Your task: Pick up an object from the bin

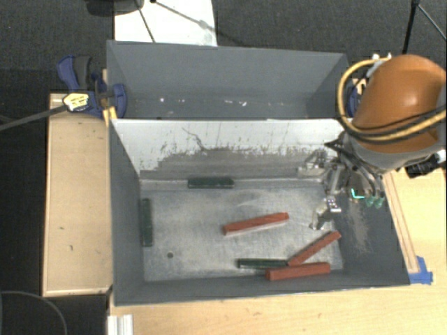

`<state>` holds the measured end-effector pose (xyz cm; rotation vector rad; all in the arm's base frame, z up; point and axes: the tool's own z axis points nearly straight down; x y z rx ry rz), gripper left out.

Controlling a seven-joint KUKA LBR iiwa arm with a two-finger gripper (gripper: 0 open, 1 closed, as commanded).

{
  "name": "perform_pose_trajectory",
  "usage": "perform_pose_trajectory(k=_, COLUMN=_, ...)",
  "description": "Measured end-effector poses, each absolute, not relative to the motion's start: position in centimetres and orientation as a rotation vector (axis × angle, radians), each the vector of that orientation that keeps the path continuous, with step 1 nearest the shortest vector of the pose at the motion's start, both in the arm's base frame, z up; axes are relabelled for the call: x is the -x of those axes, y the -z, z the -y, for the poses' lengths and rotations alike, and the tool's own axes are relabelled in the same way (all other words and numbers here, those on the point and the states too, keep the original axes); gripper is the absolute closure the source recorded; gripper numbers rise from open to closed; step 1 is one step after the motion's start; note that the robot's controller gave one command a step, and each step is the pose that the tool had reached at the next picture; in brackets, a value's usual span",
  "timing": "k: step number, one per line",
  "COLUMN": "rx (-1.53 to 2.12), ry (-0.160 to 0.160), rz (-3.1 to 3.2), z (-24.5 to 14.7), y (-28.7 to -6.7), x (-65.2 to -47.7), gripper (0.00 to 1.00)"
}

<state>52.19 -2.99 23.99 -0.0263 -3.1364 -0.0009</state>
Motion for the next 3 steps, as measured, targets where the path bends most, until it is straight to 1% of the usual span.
perform_pose_trajectory(k=1, rx=0.025, ry=0.0, rz=3.145, z=3.0, y=-24.4, x=-52.3, gripper=0.0)
perform_pose_trajectory(k=2, rx=-0.031, ry=-0.001, rz=3.151, z=0.4, y=-19.2, x=-52.1, gripper=0.0)
perform_pose_trajectory(k=3, rx=-0.125, ry=0.001, rz=3.146, z=-0.6, y=-13.1, x=-52.7, gripper=0.0)
